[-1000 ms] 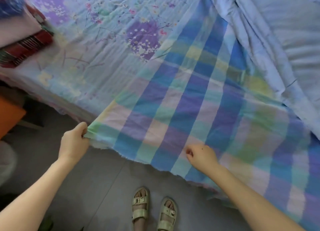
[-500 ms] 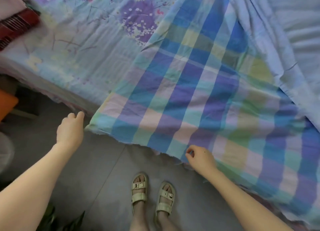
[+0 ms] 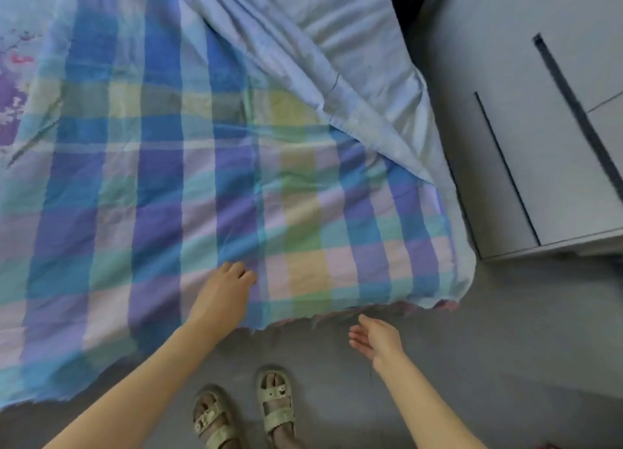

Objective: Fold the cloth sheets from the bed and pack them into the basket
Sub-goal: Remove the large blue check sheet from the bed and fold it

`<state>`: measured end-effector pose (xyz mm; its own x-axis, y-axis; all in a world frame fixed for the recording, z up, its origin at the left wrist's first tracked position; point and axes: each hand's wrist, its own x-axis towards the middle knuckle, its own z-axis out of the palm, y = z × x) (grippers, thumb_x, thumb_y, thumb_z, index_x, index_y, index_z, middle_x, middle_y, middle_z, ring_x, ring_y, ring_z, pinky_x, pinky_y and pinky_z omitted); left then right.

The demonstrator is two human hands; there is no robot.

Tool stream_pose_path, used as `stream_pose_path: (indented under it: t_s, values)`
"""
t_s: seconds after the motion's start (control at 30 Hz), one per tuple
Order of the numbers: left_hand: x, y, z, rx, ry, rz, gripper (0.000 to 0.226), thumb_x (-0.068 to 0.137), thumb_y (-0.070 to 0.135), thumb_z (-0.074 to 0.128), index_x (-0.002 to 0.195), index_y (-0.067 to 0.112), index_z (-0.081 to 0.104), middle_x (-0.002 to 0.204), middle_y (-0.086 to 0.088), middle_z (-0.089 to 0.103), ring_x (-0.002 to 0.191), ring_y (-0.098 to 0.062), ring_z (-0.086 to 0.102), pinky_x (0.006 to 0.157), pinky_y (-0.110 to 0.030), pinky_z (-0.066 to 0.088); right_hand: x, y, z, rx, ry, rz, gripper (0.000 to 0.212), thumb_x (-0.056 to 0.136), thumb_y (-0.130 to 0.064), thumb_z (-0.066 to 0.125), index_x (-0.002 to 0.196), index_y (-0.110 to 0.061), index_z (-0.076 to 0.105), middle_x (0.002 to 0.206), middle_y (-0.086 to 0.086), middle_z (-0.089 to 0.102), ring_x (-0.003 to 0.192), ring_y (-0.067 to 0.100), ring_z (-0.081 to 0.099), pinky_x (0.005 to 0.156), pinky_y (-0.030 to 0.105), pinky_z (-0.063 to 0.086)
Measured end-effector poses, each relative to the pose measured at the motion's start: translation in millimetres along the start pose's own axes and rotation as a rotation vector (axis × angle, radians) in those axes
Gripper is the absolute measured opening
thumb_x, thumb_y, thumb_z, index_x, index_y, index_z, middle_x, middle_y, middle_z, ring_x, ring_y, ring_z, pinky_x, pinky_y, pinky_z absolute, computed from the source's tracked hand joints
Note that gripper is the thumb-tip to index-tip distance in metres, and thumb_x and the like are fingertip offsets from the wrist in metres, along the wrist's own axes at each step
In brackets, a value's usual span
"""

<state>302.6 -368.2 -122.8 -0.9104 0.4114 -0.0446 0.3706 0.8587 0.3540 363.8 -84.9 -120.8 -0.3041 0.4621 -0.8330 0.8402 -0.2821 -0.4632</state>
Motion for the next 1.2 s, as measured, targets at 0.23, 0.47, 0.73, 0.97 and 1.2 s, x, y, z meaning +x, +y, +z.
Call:
stream_pose_path:
  t_s: [0.23,0.47,0.73,0.97,1.2]
  values:
    - [82.0,89.3,35.3,-0.086,-0.039,0.208,0.038,0.043,-0.003,0.082,0.069,0.016,0.063,0.064,-0.001,0.058,0.056,-0.027,0.059,0.045,-0.030,0.051,49.9,-26.1,-96.6,0.298,0.132,0.013,0.014,0.095,-0.018,0.056,0.088,-0.007,0.054,0.075,0.011,0.055,0.065,0.020,0.054,0.051,0.028,0.053]
    - [171.5,188.2,73.6,-0.089,0.052,0.348,0.016,0.069,0.012,0.052,0.070,0.017,0.067,0.067,0.000,0.061,0.057,-0.027,0.061,0.050,-0.025,0.048,133.1,-65.3,-184.0,-0.116,0.266,-0.364,0.026,0.079,-0.034,0.069,0.101,-0.024,0.060,0.104,-0.011,0.061,0.099,0.020,0.062,0.087,0.042,0.050]
    - [322.8,311.7,109.8,0.385,-0.175,0.577,0.069,0.028,0.001,0.084,0.094,0.019,0.074,0.101,-0.006,0.071,0.089,-0.030,0.068,0.068,-0.036,0.055,196.4,-94.8,-211.6,-0.459,-0.059,-0.380,0.023,0.084,-0.036,0.067,0.094,-0.019,0.054,0.088,-0.006,0.058,0.085,0.015,0.056,0.068,0.025,0.040]
    - [396.3,322.8,112.0,0.800,-0.306,0.663,0.043,0.038,0.004,0.083,0.076,0.017,0.069,0.076,-0.005,0.063,0.071,-0.027,0.063,0.092,-0.055,0.043,216.8,-99.7,-208.7,-0.524,-0.119,-0.458,0.028,0.085,-0.032,0.062,0.065,-0.024,0.045,0.074,-0.004,0.052,0.077,0.017,0.049,0.059,0.025,0.028]
    - [445.7,294.5,77.8,0.691,-0.253,0.458,0.025,0.060,-0.012,0.056,0.072,0.005,0.069,0.064,-0.015,0.061,0.065,-0.036,0.064,0.082,-0.054,0.046,196.2,-91.7,-264.1,-0.230,-0.199,-0.517,0.036,0.089,-0.016,0.059,0.064,-0.025,0.035,0.056,-0.009,0.042,0.054,0.007,0.037,0.053,0.019,0.030]
